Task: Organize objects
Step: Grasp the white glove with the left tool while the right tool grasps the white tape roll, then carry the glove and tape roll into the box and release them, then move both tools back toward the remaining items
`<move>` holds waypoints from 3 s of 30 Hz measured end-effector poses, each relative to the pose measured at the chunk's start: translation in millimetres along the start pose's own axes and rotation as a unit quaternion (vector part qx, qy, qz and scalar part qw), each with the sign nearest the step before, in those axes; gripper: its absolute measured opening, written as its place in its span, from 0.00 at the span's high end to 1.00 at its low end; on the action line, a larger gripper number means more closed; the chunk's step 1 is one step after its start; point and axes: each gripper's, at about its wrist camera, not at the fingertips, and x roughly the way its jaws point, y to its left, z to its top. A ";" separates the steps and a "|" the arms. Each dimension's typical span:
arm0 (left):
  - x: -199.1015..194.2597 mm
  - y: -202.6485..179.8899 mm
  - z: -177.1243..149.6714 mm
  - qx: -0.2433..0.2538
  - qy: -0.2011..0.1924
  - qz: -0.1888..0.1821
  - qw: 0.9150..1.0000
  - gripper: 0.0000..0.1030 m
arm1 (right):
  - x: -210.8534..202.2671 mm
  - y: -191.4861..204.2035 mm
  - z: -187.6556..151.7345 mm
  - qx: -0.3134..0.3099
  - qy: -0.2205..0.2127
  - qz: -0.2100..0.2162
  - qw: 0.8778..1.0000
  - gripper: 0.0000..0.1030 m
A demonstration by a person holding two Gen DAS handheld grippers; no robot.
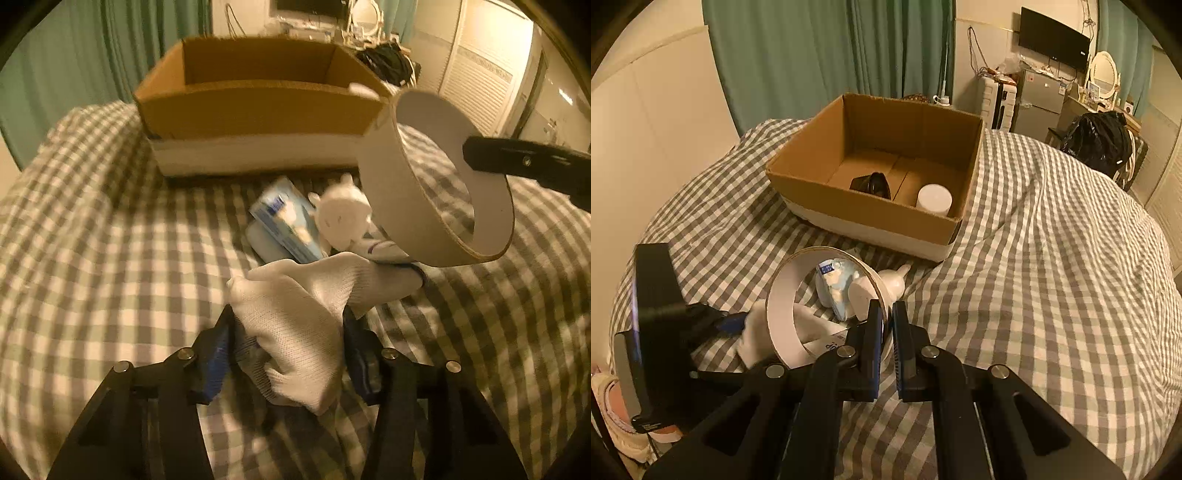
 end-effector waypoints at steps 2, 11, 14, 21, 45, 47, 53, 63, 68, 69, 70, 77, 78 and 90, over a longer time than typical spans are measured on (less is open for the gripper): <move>-10.8 2.1 0.2 -0.001 -0.020 0.018 1.000 0.48 | -4.4 0.3 2.2 -0.001 -0.006 -0.004 1.000 0.94; -65.9 18.6 18.4 -0.003 -0.097 0.044 0.994 0.48 | -33.1 11.3 13.6 -0.023 -0.035 -0.015 0.999 0.95; -76.4 20.6 32.0 -0.003 -0.116 0.049 0.992 0.48 | -43.4 14.8 19.0 -0.029 -0.047 -0.017 0.998 0.95; -100.4 26.9 73.6 0.001 -0.161 0.058 0.985 0.48 | -68.8 18.3 52.5 -0.048 -0.091 -0.034 0.994 0.95; 10.9 42.3 192.6 0.049 -0.113 0.069 0.990 0.48 | 33.4 -29.5 182.5 -0.073 -0.073 -0.076 0.992 0.95; 23.3 41.1 191.1 0.054 -0.099 0.073 0.991 0.48 | 52.7 -36.7 178.9 -0.068 -0.056 -0.077 0.993 0.95; 38.7 37.9 188.2 0.064 -0.087 0.083 0.991 0.46 | 77.6 -51.3 164.1 -0.050 -0.025 -0.053 0.997 0.95; 3.8 35.2 171.9 0.032 -0.114 0.060 0.991 0.15 | 19.5 -58.3 143.3 0.013 -0.074 -0.009 0.997 0.47; -20.3 40.7 155.0 0.008 -0.130 0.054 0.990 0.12 | -5.2 -42.0 126.8 0.008 -0.092 0.001 0.996 0.40; -25.4 41.6 150.2 0.004 -0.133 0.051 0.990 0.12 | -8.0 -40.7 123.0 0.008 -0.093 0.006 0.996 0.40; -29.2 42.5 146.7 0.001 -0.137 0.049 0.989 0.12 | -10.4 -36.2 115.7 0.007 -0.091 0.010 0.996 0.40; -50.3 42.3 111.8 -0.019 -0.146 0.047 0.988 0.12 | -11.1 -18.6 84.2 0.010 -0.075 0.021 0.997 0.40; -51.5 42.4 105.2 -0.022 -0.146 0.049 0.988 0.12 | -10.7 -15.7 80.8 0.010 -0.074 0.020 0.997 0.40; -11.1 42.5 32.2 -0.051 -0.068 0.039 0.996 0.12 | 27.4 2.1 26.4 0.017 0.004 0.013 1.000 0.40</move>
